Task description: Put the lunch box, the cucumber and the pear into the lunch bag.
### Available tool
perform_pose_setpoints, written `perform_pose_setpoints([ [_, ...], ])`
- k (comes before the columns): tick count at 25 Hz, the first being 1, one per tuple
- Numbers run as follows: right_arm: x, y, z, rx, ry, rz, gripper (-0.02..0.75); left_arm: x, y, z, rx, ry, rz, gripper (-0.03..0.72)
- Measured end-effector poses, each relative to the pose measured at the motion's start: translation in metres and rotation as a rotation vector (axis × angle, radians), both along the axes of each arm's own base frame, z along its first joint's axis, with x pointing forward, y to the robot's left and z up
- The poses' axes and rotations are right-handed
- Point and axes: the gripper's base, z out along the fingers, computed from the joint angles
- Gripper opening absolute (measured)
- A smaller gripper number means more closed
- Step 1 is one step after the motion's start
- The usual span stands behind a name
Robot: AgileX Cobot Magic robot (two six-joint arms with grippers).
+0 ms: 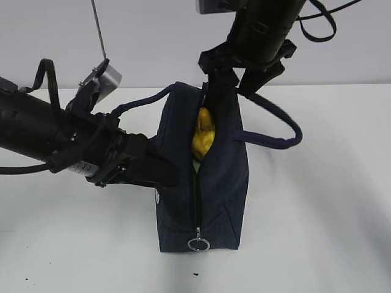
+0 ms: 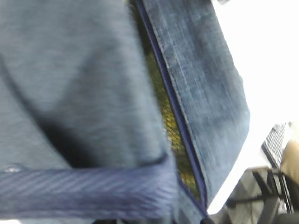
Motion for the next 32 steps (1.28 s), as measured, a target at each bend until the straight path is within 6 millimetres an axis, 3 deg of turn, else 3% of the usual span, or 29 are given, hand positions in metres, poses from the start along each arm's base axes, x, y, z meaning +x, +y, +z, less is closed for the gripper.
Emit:
perform_pose_setpoints([
  [10,-0.036,-0.016,0.063,0.038,-0.153,0.035,0.498,-0.007,-0.002,0.002,-0.015,-0.067,-0.144,0.333],
  [15,-0.063,-0.026,0.072,0.04,-0.154,0.048,0.467,-0.004,-0.001,0.001,-0.005,-0.092,-0.133,0.333],
  [22,-0.111,-0.04,0.055,0.066,-0.109,0.11,0.44,-0.002,-0.004,0.005,-0.05,-0.11,-0.103,0.326],
  [32,-0.177,-0.058,0.002,0.179,-0.175,0.159,0.439,-0.001,-0.005,-0.001,-0.057,-0.081,-0.116,0.235],
])
